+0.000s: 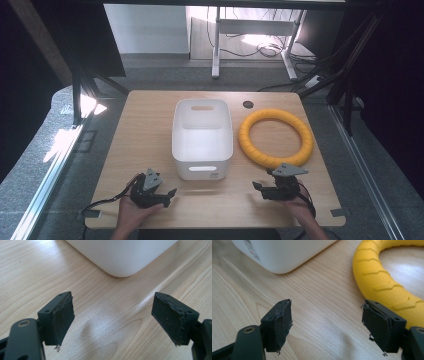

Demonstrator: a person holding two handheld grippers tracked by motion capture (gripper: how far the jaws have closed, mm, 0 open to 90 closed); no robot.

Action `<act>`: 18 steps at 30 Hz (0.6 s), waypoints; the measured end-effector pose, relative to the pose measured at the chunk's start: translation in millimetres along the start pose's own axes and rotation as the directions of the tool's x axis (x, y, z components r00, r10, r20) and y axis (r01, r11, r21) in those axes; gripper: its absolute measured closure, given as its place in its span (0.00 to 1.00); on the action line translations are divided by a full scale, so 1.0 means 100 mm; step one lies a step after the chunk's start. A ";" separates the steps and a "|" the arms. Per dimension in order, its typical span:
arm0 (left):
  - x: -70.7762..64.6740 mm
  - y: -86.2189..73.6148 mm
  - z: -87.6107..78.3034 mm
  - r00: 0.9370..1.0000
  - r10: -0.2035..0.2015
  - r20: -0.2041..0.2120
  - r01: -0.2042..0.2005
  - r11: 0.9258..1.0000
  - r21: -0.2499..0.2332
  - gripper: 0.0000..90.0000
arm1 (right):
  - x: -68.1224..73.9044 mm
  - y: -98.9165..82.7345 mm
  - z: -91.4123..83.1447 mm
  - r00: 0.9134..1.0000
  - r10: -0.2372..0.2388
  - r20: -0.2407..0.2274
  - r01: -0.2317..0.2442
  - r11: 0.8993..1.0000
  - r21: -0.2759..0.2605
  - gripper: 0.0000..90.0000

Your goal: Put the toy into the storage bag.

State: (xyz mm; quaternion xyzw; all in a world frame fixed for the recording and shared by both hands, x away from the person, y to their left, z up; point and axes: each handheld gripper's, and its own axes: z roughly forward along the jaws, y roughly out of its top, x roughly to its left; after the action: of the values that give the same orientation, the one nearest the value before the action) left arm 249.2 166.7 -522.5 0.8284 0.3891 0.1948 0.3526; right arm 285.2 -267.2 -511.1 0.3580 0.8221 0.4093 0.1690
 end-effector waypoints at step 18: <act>0.00 0.00 -0.01 1.000 -0.009 0.008 0.009 1.000 -0.006 0.20 | -0.01 0.08 -0.08 1.000 -0.024 -0.010 0.024 1.000 0.007 0.34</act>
State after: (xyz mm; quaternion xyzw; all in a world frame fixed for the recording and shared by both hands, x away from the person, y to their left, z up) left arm 248.9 166.5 -521.8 0.8265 0.3908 0.1909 0.3575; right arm 285.2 -268.6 -500.1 0.3465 0.8286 0.4060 0.1686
